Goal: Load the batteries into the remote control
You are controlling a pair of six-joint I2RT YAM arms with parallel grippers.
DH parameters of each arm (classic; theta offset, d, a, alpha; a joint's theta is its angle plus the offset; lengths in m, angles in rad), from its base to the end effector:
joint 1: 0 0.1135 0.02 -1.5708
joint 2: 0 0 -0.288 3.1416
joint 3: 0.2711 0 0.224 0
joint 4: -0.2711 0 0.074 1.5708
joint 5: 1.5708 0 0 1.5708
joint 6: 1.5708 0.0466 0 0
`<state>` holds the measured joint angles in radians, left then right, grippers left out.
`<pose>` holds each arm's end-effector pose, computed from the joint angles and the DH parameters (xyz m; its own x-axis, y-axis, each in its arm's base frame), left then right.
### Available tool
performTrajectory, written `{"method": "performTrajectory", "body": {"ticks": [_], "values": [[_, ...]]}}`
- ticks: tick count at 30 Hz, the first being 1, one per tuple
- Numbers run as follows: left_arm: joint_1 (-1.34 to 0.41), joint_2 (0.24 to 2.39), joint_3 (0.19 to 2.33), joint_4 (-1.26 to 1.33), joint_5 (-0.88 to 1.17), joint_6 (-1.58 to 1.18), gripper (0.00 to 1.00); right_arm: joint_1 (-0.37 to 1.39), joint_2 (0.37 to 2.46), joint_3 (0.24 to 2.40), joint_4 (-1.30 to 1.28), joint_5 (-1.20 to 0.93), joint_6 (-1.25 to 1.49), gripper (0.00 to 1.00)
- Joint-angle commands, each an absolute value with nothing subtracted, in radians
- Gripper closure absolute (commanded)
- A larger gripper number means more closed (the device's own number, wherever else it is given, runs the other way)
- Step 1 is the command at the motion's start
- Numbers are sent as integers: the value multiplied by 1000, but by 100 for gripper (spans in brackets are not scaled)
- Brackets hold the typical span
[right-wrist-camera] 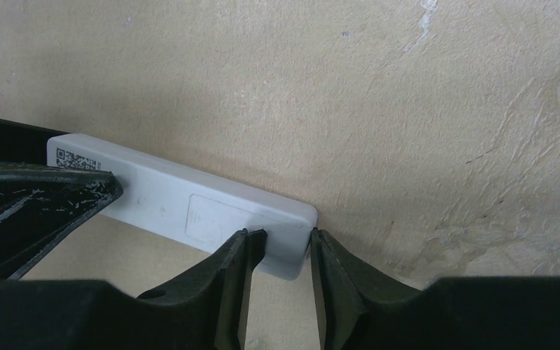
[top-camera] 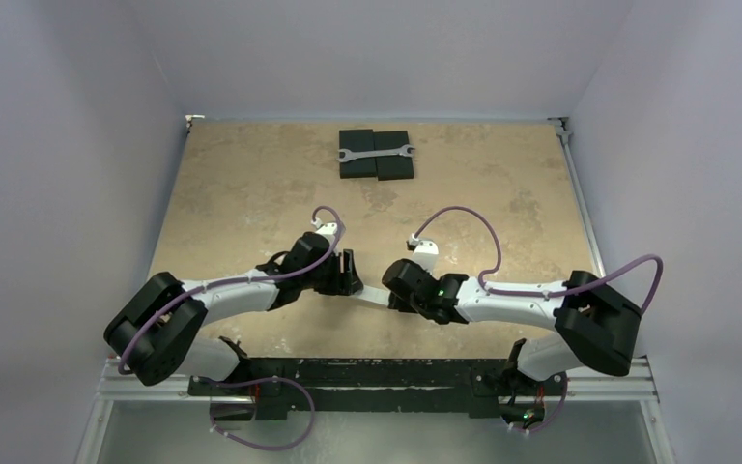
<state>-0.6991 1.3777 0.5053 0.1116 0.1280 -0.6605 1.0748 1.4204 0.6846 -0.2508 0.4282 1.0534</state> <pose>0.1772 -0.1568 0.1865 -0.8518 -0.0788 -0.5180 0.2361 0.8247 -0.5139 0.1319 0.2030 0.2008 -0.7970 0.1885 -0.5738 0.0032 0.9514 0.3080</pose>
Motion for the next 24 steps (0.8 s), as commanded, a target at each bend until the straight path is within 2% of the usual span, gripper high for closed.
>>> {"method": "performTrajectory", "body": {"ticks": [1,13,24], "values": [[-726,1417,513,90,163,-655,41,1088,1460,698,-213,408,1055,58],[-726,1431,530,67,109,-641,40,1088,1380,718,-266,428,1021,52],[-725,1422,575,16,63,-631,37,1086,1330,746,-266,428,783,34]]}}
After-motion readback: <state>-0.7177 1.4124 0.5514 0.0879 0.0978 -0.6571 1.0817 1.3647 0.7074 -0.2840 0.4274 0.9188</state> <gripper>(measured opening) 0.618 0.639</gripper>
